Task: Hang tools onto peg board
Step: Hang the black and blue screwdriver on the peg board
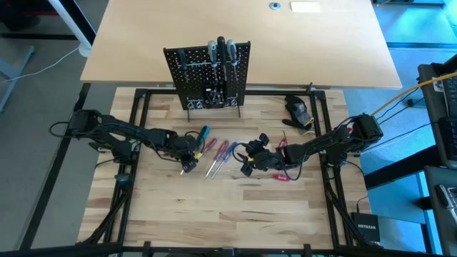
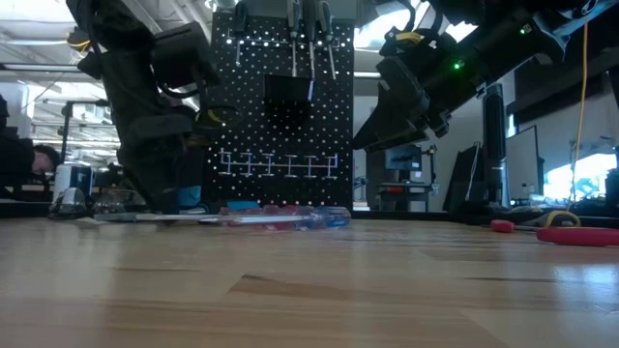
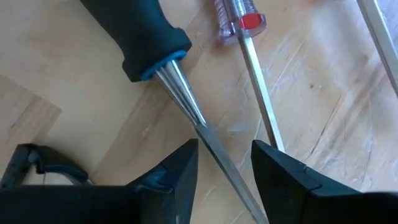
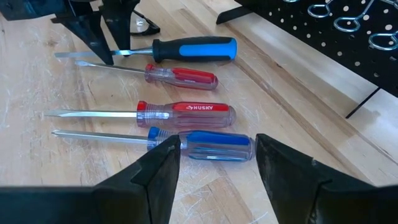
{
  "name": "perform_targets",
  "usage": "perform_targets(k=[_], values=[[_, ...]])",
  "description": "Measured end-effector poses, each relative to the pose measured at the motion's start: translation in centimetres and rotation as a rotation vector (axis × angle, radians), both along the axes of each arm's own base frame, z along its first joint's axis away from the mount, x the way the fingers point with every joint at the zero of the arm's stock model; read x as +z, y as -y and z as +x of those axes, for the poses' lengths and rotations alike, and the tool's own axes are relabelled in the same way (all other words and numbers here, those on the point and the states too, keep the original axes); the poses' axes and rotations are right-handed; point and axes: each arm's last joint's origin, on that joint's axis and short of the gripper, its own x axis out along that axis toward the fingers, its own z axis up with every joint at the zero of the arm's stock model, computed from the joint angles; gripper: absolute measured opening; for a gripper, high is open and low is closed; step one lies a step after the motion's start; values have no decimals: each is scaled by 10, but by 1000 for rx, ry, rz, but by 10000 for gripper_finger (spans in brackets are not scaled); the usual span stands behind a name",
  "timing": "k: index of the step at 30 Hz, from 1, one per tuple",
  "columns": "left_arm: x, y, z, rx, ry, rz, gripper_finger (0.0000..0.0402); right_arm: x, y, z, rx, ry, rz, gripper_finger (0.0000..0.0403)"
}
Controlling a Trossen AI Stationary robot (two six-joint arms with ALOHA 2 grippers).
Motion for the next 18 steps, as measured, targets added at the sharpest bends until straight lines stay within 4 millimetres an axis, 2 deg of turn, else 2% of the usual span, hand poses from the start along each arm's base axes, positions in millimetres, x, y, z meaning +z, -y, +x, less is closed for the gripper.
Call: perform_targets(k=[4,18], values=[[0,0,0,-13,-3,21,125,0,0,0,0,0,0,209],[0,-1,0,-61,-10,73,9,0,0,0,0,0,0,209]])
